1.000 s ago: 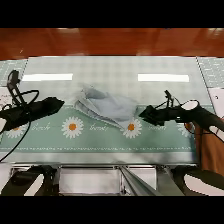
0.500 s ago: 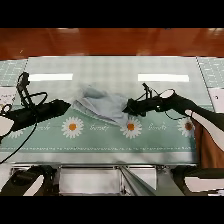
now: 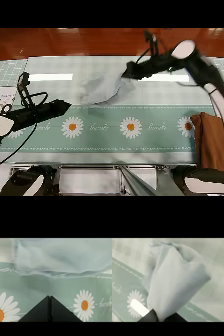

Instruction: Fold the shirts.

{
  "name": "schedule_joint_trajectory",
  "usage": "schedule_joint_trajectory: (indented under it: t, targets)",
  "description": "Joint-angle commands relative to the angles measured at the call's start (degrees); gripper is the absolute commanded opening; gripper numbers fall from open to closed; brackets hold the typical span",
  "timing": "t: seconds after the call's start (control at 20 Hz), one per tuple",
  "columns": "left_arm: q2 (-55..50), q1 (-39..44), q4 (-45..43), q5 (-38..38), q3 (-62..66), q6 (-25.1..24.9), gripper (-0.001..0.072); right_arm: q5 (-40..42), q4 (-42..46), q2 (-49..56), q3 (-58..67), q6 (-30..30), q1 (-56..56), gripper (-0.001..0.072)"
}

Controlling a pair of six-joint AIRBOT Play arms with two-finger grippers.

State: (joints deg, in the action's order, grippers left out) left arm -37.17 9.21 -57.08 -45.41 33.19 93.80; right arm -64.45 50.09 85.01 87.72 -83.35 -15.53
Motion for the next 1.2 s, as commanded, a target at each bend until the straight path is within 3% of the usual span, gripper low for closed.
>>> schedule_joint_trajectory:
  t: [0.0, 0.3, 0.6, 0.75, 0.9, 1.0, 1.15]
  targets:
    - [0.0, 0.0, 0.0, 0.0, 0.0, 0.0, 0.0018, -10.8, 14.4, -3.2, 16.6, -5.2, 1.8, 0.0028]
    - [0.0, 0.0, 0.2, -0.2, 0.0, 0.0, 0.0018, -17.4, 14.2, -11.1, 23.3, -8.0, 22.4, 0.0028]
    - [0.0, 0.0, 0.1, -0.1, 0.0, 0.0, 0.0018, -27.2, 0.2, -13.2, 23.3, -9.0, 52.4, 0.0027]
    - [0.0, 0.0, 0.1, 2.2, 0.0, -0.1, 0.0018, -33.7, -1.3, -13.2, 23.3, -9.2, 62.9, 0.0027]
    - [0.0, 0.0, -0.1, 11.1, 0.0, -2.1, 0.0018, -41.9, 0.8, -13.2, 22.3, -9.9, 70.7, 0.0027]
    - [0.0, 0.0, -0.1, 17.4, 0.0, -2.2, 0.0018, -42.0, 3.5, -16.0, 19.4, -9.5, 75.9, 0.0027]
    - [0.0, 0.0, -0.1, 22.4, 0.0, -2.2, 0.0018, -42.1, 15.0, -24.2, 7.2, -7.1, 81.6, 0.0027]
